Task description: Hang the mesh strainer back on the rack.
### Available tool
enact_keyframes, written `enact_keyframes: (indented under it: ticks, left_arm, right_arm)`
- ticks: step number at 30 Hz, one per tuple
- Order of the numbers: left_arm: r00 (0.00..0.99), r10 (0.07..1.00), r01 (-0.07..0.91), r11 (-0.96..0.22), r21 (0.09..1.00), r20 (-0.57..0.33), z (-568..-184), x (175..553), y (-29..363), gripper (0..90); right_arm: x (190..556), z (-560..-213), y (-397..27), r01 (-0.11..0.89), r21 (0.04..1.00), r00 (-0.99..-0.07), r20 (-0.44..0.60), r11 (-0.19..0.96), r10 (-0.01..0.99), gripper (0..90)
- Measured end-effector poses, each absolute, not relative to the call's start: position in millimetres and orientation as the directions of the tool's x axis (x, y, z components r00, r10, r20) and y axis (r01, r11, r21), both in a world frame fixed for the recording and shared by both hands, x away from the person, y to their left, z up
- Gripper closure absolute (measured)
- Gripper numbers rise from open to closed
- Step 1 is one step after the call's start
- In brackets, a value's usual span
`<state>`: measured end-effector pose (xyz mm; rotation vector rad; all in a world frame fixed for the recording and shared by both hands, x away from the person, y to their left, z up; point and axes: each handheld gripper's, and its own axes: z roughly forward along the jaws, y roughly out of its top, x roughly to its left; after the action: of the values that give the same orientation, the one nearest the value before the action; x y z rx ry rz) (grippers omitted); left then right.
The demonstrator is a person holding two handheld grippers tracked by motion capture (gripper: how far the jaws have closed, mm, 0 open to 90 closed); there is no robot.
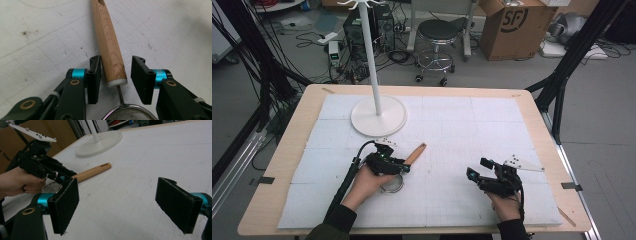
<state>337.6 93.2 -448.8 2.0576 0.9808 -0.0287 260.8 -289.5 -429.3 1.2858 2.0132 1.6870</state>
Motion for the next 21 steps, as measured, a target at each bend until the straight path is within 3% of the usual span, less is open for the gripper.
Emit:
enact_keyframes:
  ticks: [15, 21]
  left_arm:
    - [0.709, 0.651, 0.622, -0.397, 0.675, -0.271, -446, 335, 87, 65.0]
    - [0.726, 0.665, 0.575, -0.450, 0.683, -0.174, -445, 328, 79, 65.0]
  right_arm:
    - [261, -429, -291, 0.467, 0.883, -0.595, 0.348, -0.041, 0.724, 18.0]
    - [260, -429, -290, 0.468, 0.883, -0.593, 0.350, -0.044, 0.726, 18.1]
